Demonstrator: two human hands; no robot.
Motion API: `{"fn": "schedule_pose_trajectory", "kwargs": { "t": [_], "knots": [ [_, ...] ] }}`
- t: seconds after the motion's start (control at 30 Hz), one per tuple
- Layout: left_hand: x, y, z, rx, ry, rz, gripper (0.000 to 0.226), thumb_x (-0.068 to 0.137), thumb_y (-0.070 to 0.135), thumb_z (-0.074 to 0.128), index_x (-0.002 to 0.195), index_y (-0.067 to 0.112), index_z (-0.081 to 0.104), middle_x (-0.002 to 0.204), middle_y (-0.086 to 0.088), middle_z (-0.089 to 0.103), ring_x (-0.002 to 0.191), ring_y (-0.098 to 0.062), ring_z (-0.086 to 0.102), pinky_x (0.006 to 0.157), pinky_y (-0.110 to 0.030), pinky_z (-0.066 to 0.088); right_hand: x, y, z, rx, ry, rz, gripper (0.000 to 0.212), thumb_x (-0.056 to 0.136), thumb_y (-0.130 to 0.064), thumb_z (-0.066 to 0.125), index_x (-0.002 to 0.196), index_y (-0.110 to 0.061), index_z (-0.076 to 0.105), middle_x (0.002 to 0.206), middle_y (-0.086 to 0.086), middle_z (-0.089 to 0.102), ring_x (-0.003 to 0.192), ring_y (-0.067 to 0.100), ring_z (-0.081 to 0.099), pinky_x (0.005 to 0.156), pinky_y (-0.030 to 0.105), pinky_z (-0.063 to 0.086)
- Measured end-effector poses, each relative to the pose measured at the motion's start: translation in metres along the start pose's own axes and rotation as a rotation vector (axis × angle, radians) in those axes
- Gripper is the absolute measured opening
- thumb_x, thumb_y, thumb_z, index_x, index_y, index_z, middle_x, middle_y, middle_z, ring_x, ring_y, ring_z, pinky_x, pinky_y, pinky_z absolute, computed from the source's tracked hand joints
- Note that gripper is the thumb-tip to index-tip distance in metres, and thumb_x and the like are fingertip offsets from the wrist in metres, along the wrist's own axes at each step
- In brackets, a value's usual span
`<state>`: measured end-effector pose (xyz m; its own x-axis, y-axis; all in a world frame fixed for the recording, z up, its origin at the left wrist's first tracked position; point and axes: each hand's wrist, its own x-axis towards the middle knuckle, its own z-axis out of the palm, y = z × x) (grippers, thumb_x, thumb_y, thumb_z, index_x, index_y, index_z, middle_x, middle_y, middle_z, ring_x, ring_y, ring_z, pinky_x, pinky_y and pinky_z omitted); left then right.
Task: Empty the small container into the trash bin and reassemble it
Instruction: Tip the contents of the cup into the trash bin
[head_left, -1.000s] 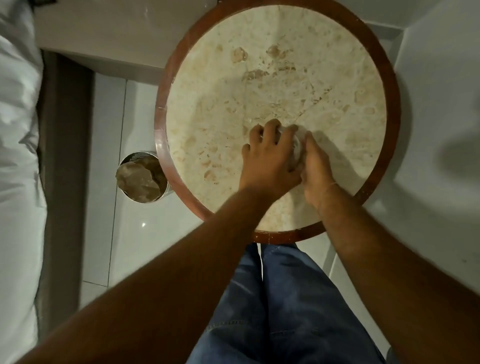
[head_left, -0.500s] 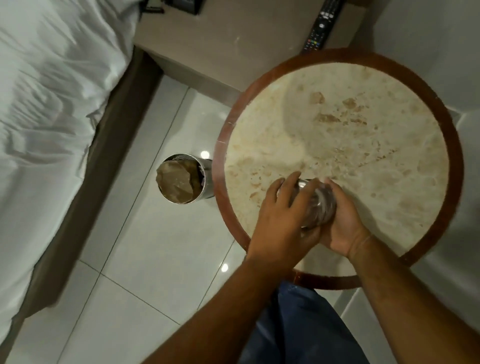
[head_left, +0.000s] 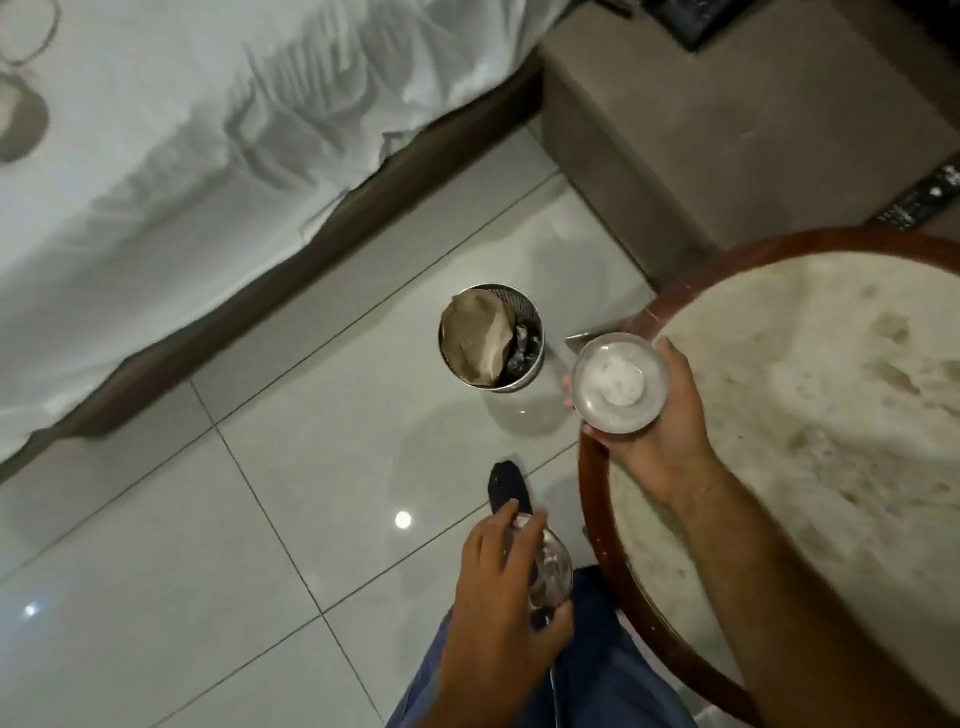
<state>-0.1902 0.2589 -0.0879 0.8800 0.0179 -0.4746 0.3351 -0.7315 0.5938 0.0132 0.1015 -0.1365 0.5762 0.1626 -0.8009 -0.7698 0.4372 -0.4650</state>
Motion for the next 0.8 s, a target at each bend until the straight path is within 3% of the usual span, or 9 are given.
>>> {"fn": "schedule_pose_trajectory", "kwargs": {
  "t": [0.17,0.3,0.4,0.47,0.53,0.6,0.7,0.77,0.8],
  "knots": [
    [-0.008,-0.027,-0.007,-0.056,-0.004,-0.056,0.098,0.069,0.054,0.078,0.154,0.046,0.030,0.164,0.002,0.031,0.148,-0.027,0.033,0.118,-0.044,0.036,0.030,0.027,0.076,-0.195,0.174,-0.105,0.079,0.084,-0.072,0.061,0.148,-0.026,0.060,0.145,0.009,0.070,0.128,0.030,0.070,0.078,0.035,0.060],
    [-0.001,-0.051,-0.014,-0.057,0.031,-0.123,0.111,0.040,0.050,0.100,0.139,0.022,0.060,0.137,-0.017,0.065,0.113,-0.041,0.069,0.090,-0.045,0.055,0.051,0.042,0.117,-0.431,0.180,-0.322,0.057,0.081,-0.071,0.066,0.131,-0.043,0.069,0.118,-0.025,0.080,0.110,0.003,0.076,0.078,0.019,0.061],
    [0.004,-0.068,-0.019,-0.060,0.055,-0.161,0.115,0.058,0.051,0.097,0.153,0.018,0.041,0.156,-0.011,0.043,0.136,-0.042,0.052,0.110,-0.045,0.042,0.072,0.057,0.139,-0.588,0.138,-0.426,0.064,0.083,-0.062,0.078,0.141,-0.038,0.062,0.124,-0.013,0.075,0.115,0.007,0.072,0.084,0.012,0.058],
    [-0.001,-0.081,-0.014,-0.042,0.106,-0.176,0.107,0.057,0.039,0.099,0.148,0.014,0.049,0.151,-0.020,0.050,0.131,-0.047,0.055,0.105,-0.047,0.041,0.087,0.065,0.153,-0.710,0.103,-0.508,0.065,0.085,-0.057,0.083,0.143,-0.042,0.059,0.138,-0.005,0.069,0.125,0.008,0.067,0.089,0.007,0.056],
    [-0.006,-0.078,-0.018,-0.075,0.145,-0.214,0.096,0.051,0.038,0.099,0.137,0.012,0.064,0.132,-0.026,0.065,0.111,-0.048,0.068,0.090,-0.053,0.056,0.103,0.068,0.155,-0.804,0.116,-0.581,0.069,0.083,-0.059,0.085,0.144,-0.045,0.057,0.146,-0.005,0.065,0.133,0.011,0.063,0.102,0.017,0.056],
    [0.002,-0.070,-0.017,-0.136,0.290,-0.208,0.100,0.046,0.034,0.103,0.134,0.021,0.058,0.123,-0.027,0.069,0.104,-0.048,0.071,0.084,-0.061,0.059,0.116,0.065,0.146,-0.927,0.107,-0.581,0.075,0.082,-0.057,0.087,0.148,-0.040,0.055,0.148,-0.004,0.064,0.136,0.015,0.061,0.111,0.031,0.054],
    [-0.003,-0.088,-0.020,-0.306,0.335,-0.328,0.087,0.072,0.045,0.090,0.146,0.039,0.046,0.150,-0.017,0.053,0.138,-0.035,0.050,0.109,-0.049,0.047,0.147,0.105,0.172,-1.170,0.073,-0.581,0.077,0.083,-0.046,0.091,0.150,-0.028,0.056,0.149,0.000,0.062,0.138,0.021,0.058,0.119,0.045,0.052],
    [-0.004,-0.085,-0.021,-0.332,0.401,-0.382,0.066,0.088,0.060,0.065,0.142,0.023,0.057,0.146,-0.015,0.058,0.135,-0.020,0.046,0.104,-0.042,0.051,0.156,0.098,0.170,-1.211,0.104,-0.605,0.081,0.081,-0.053,0.088,0.152,-0.029,0.055,0.149,-0.003,0.060,0.137,0.019,0.057,0.117,0.039,0.050],
    [-0.005,-0.087,-0.021,-0.337,0.420,-0.377,0.070,0.086,0.059,0.068,0.142,0.018,0.058,0.146,-0.015,0.058,0.135,-0.019,0.046,0.104,-0.041,0.051,0.158,0.095,0.171,-1.237,0.096,-0.612,0.083,0.079,-0.057,0.086,0.152,-0.031,0.054,0.148,-0.005,0.060,0.136,0.017,0.056,0.114,0.034,0.048]
  ]
}}
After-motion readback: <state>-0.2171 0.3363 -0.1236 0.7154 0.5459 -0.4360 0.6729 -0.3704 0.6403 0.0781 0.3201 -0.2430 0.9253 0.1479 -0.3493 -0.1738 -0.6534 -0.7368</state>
